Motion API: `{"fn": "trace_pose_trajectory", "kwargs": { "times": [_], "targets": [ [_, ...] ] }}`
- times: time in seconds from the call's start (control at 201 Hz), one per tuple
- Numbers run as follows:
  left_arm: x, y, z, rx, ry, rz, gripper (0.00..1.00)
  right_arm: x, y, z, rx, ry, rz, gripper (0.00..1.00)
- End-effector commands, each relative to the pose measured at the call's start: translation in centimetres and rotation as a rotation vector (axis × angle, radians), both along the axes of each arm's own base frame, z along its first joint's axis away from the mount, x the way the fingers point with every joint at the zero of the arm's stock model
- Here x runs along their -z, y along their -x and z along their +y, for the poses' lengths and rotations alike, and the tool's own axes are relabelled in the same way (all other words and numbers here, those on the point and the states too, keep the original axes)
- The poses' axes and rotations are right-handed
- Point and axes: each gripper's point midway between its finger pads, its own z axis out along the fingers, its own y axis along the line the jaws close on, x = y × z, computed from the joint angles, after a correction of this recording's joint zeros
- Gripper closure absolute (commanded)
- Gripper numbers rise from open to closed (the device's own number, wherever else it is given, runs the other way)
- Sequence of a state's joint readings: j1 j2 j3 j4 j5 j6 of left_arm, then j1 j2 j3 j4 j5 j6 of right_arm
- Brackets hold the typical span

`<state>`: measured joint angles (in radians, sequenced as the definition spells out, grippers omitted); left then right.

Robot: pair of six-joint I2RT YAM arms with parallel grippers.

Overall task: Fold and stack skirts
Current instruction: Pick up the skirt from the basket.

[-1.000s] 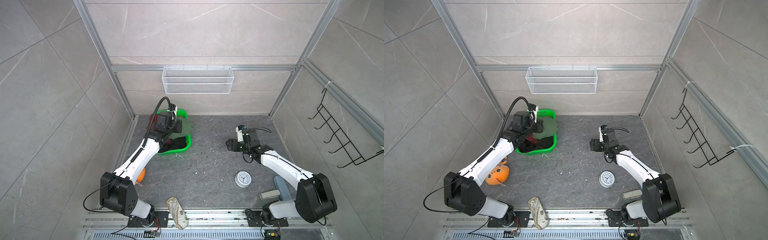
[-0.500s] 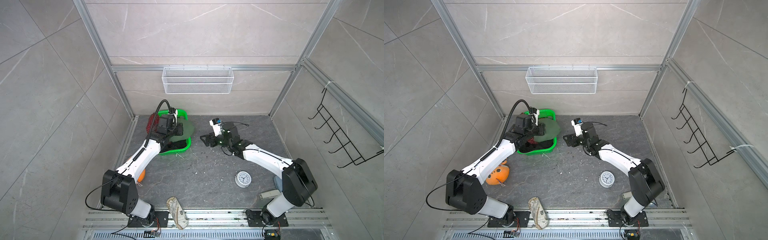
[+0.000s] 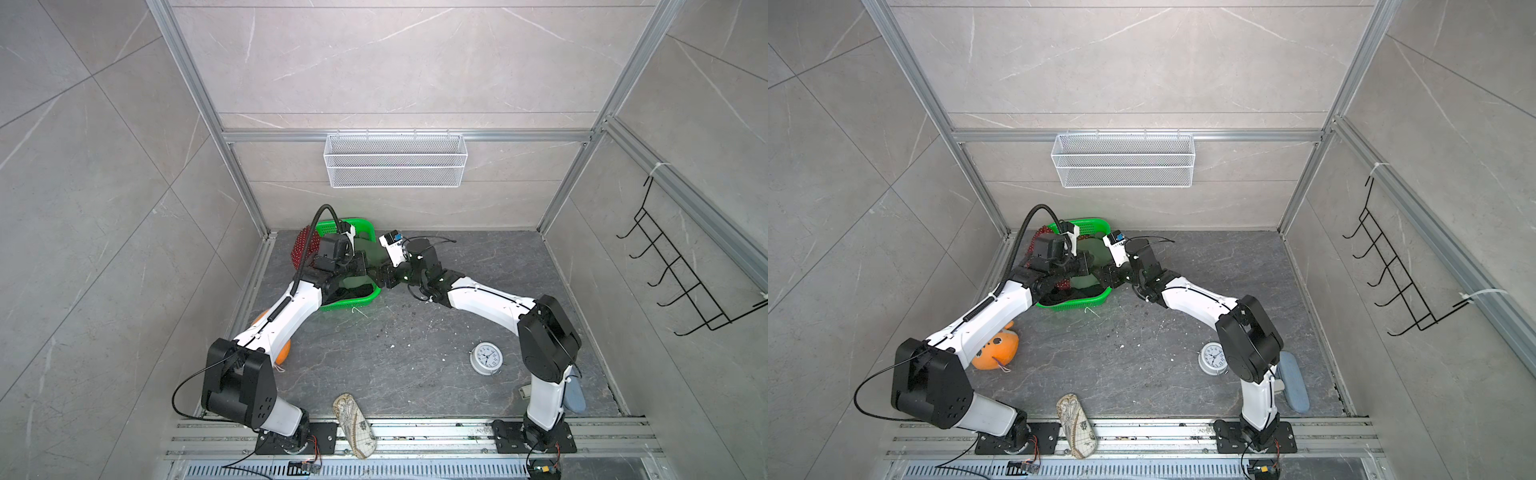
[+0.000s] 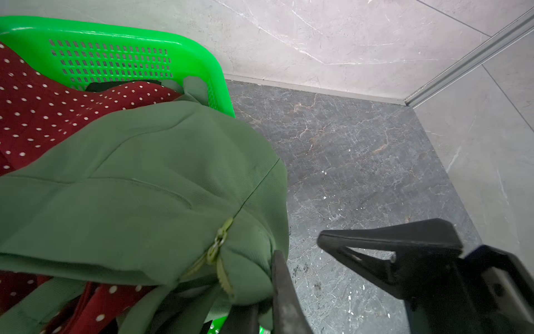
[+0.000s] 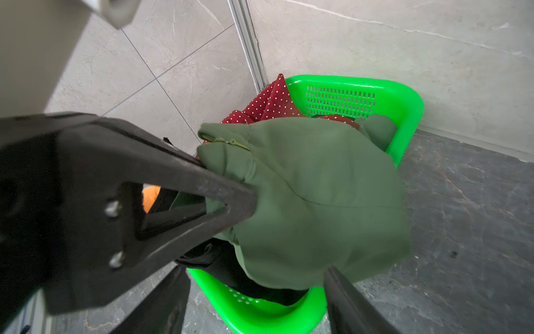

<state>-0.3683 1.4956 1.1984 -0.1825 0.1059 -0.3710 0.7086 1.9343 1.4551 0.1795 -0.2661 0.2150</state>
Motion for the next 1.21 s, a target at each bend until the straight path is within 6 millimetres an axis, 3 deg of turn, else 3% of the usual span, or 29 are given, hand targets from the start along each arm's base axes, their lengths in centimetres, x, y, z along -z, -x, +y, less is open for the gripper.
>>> {"fn": "trace_pose_trajectory", "kwargs": {
  "times": [0.0, 0.085, 0.179, 0.379, 0.648, 0.727, 0.972, 1.201],
  "targets": [
    [-1.7, 0.0, -0.8, 0.021, 0.066, -0.023, 0.90, -0.2, -1.1, 0.9, 0.008, -0.015, -0.026, 0.33],
    [-1.8, 0.0, -0.8, 0.021, 0.068, -0.023, 0.89, 0.0, -1.5, 1.2, 0.010, -0.020, -0.022, 0.40],
    [-1.7, 0.1, -0.8, 0.020, 0.070, -0.021, 0.88, 0.2, -1.8, 1.7, 0.000, -0.027, -0.012, 0.55],
    [-1.6, 0.1, -0.2, 0.001, 0.063, -0.019, 0.77, 0.0, -2.3, 1.8, 0.017, -0.031, -0.013, 1.00],
    [-2.9, 0.7, 4.0, -0.130, 0.000, -0.076, 0.29, -2.5, -2.7, 0.3, 0.081, -0.014, -0.083, 1.00],
    [-3.5, 1.3, 5.8, -0.181, -0.018, -0.102, 0.21, -3.7, -2.9, -0.2, 0.097, -0.017, -0.103, 1.00],
    [-4.3, 3.6, 10.5, -0.312, -0.043, -0.157, 0.17, -8.8, -3.2, -0.6, 0.099, -0.044, -0.165, 1.00],
    [-3.8, 5.1, 12.3, -0.355, -0.068, -0.160, 0.16, -14.2, -2.9, -0.9, 0.099, -0.092, -0.242, 1.00]
  ]
}}
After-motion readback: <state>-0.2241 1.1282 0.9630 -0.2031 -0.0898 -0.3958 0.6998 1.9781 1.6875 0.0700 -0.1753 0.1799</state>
